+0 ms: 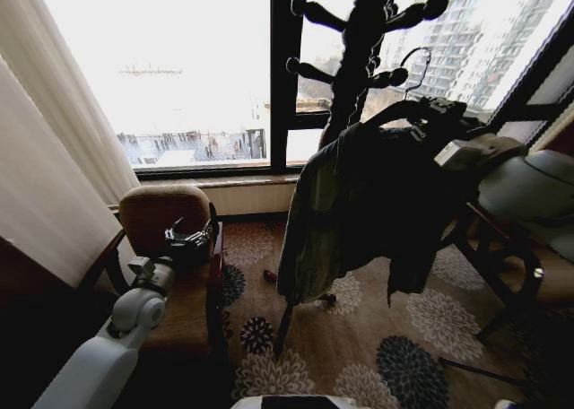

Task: Pick up the clothes from the bed and hang them on the clothes hanger.

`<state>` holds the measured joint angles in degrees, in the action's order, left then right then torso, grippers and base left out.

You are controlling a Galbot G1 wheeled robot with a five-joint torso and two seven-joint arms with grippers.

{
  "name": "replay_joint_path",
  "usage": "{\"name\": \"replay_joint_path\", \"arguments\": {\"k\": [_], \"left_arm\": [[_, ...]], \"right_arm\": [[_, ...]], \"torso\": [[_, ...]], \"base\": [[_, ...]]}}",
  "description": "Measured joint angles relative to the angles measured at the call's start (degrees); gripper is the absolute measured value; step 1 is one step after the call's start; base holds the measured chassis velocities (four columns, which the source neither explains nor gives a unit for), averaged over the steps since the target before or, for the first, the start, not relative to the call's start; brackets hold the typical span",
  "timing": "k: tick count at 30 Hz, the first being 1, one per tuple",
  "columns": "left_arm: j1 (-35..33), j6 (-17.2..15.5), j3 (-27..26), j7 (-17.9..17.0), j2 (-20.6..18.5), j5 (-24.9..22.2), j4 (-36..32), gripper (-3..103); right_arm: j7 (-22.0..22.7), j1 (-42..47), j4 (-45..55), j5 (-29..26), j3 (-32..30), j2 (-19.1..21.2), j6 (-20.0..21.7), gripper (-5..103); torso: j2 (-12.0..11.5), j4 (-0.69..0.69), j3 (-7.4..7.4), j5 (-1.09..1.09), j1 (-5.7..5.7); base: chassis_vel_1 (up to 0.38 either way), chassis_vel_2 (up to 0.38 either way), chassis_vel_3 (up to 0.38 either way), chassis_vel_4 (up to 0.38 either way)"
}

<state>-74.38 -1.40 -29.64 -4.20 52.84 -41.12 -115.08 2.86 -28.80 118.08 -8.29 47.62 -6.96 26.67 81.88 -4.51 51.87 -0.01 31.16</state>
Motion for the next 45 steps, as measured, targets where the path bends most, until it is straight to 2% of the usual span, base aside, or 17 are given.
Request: {"name": "replay_joint_path", "arguments": {"k": [27,45], "left_arm": [[0.0,0.0,0.0,0.0,0.0,0.0,0.0,100],[0.0,0.0,0.0,0.0,0.0,0.0,0.0,100]], "right_arm": [[-1.4,1.0,-7.8,1.3,0.4,-9.1,-2.3,28],[-2.0,0.8,-10.9,1.3,1.5,-14.6,-1.9,27]], "torso": [[0.0,0.00,0.00,0.01,0.00],[0.0,0.00,0.00,0.01,0.00]], "base": [[0.000,0.000,0.000,0.000],[0.000,0.000,0.000,0.000]]}}
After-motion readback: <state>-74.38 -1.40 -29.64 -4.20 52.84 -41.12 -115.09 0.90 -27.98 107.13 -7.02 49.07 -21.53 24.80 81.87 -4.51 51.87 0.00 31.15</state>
